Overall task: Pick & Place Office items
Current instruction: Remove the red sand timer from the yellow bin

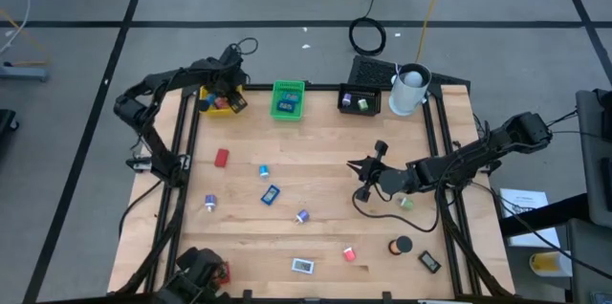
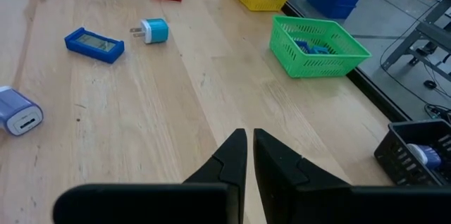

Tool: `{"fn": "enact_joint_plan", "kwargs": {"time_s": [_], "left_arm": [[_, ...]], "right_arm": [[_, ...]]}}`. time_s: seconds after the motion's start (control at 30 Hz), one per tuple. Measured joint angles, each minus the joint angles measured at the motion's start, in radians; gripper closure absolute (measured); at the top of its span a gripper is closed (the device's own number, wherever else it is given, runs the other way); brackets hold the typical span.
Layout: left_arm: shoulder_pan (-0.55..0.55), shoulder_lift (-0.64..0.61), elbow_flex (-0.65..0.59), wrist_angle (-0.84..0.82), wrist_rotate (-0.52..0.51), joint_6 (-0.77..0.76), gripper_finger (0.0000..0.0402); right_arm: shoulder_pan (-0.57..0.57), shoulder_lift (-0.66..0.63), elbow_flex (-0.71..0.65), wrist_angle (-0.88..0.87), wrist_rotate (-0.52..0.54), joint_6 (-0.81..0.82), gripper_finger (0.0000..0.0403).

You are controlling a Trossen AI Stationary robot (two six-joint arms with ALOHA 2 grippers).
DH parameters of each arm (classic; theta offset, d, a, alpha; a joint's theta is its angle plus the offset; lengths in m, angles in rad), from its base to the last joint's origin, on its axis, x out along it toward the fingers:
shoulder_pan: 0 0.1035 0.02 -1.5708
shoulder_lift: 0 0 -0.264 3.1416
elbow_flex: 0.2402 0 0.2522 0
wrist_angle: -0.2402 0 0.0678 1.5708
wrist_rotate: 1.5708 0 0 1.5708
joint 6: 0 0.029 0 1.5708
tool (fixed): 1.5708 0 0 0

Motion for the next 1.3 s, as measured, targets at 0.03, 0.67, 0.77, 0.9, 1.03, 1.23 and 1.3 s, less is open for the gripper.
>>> {"fn": "enact_joint_plan", "kwargs": {"time_s": [0.03,0.67,0.77,0.9,1.03,1.23,1.3], "left_arm": [[0.003,-0.021,0.001,0.002,0.003,-0.001,0.0230],[-0.040,-0.505,-0.163,0.291,0.373,-0.165,0.0230],[-0.109,-0.592,-0.361,0.613,0.490,-0.263,0.0230],[-0.231,-0.623,-0.641,1.078,0.503,-0.376,0.0230],[-0.326,-0.590,-0.841,1.454,0.454,-0.413,0.0230],[-0.412,-0.491,-0.935,1.662,0.359,-0.380,0.0230],[-0.433,-0.437,-0.929,1.667,0.337,-0.359,0.0230]], "right_arm": [[0.000,0.000,0.000,0.001,0.000,0.000,0.0380],[-0.006,0.000,0.000,0.005,0.000,0.012,0.0380],[-0.017,0.000,0.000,0.030,0.000,0.022,0.0380],[-0.043,0.002,0.000,0.086,-0.054,0.023,0.0380],[-0.078,0.038,-0.003,0.191,-0.124,0.002,0.0380],[-0.136,0.119,-0.004,0.346,-0.235,-0.032,0.0380],[-0.151,0.134,-0.004,0.379,-0.266,-0.036,0.0380]]}}
